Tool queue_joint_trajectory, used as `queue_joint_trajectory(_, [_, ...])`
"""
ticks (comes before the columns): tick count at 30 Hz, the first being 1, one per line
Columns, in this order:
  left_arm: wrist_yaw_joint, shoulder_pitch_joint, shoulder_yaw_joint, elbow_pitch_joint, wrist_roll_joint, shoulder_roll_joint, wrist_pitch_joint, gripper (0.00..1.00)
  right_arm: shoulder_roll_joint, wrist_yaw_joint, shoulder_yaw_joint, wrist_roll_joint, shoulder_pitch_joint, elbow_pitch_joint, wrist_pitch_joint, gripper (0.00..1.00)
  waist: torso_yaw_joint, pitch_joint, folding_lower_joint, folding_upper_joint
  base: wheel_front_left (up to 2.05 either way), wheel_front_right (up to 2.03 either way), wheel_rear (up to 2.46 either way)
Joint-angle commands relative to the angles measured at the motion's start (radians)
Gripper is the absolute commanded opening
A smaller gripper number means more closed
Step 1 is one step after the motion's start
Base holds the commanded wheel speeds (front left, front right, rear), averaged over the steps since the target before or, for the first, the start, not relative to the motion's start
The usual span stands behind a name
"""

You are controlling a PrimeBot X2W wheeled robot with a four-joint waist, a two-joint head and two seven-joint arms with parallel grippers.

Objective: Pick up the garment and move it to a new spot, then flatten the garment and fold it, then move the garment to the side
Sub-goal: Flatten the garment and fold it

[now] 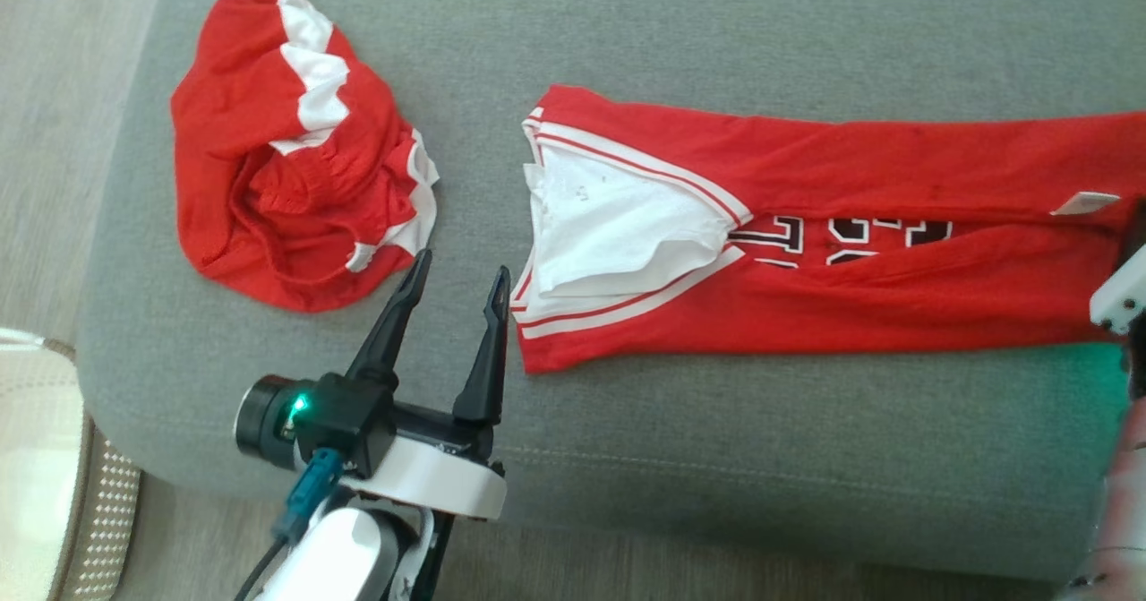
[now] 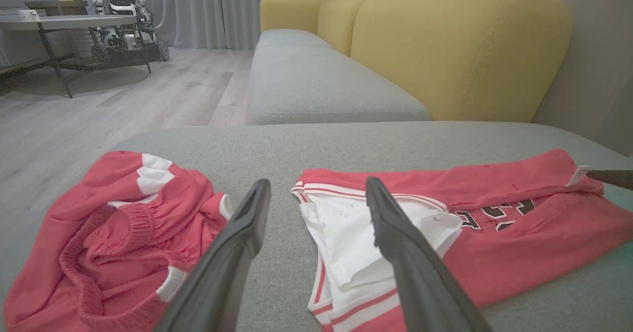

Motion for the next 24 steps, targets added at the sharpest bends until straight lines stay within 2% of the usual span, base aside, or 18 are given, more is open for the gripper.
queue_joint_trajectory(1, [-0.008, -0.004, 0.060, -0.024, 0.023, -0.012, -0.012, 1.00, -0.015, 0.000, -0.004, -0.037, -0.050, 0.000, -0.013, 1.00, 0.009, -0.001, 0.0001, 0.0000, 0.00, 0.00, 0.00])
queue_joint_trajectory(9, [-0.054, 0.024, 0.102, -0.012, 0.068, -0.057, -0.012, 1.00, -0.041, 0.000, -0.093, -0.144, -0.089, 0.108, -0.012, 1.00, 0.022, -0.011, 0.0001, 0.0000, 0.00, 0.00, 0.00])
queue_joint_trajectory(16, [-0.089, 0.047, 0.142, -0.008, 0.101, -0.089, -0.012, 1.00, -0.040, 0.000, -0.123, -0.210, -0.106, 0.209, 0.073, 0.99, 0.018, -0.018, 0.0001, 0.0000, 0.00, 0.00, 0.00])
queue_joint_trajectory(17, [-0.094, 0.049, 0.147, -0.009, 0.104, -0.093, -0.012, 1.00, -0.039, 0.000, -0.120, -0.210, -0.110, 0.220, 0.082, 0.89, 0.017, -0.019, 0.0001, 0.0000, 0.00, 0.00, 0.00])
queue_joint_trajectory(18, [-0.099, 0.051, 0.152, -0.009, 0.107, -0.097, -0.012, 1.00, -0.040, 0.000, -0.118, -0.209, -0.113, 0.228, 0.086, 0.40, 0.016, -0.019, 0.0001, 0.0000, 0.00, 0.00, 0.00])
queue_joint_trajectory(19, [-0.104, 0.052, 0.156, -0.009, 0.111, -0.101, -0.012, 1.00, -0.041, 0.000, -0.116, -0.206, -0.116, 0.236, 0.087, 0.00, 0.014, -0.019, 0.0001, 0.0000, 0.00, 0.00, 0.00])
queue_joint_trajectory(24, [-0.126, 0.058, 0.179, -0.006, 0.125, -0.117, -0.012, 1.00, -0.050, 0.000, -0.108, -0.188, -0.120, 0.258, 0.080, 0.00, 0.009, -0.023, 0.0001, 0.0000, 0.00, 0.00, 0.00])
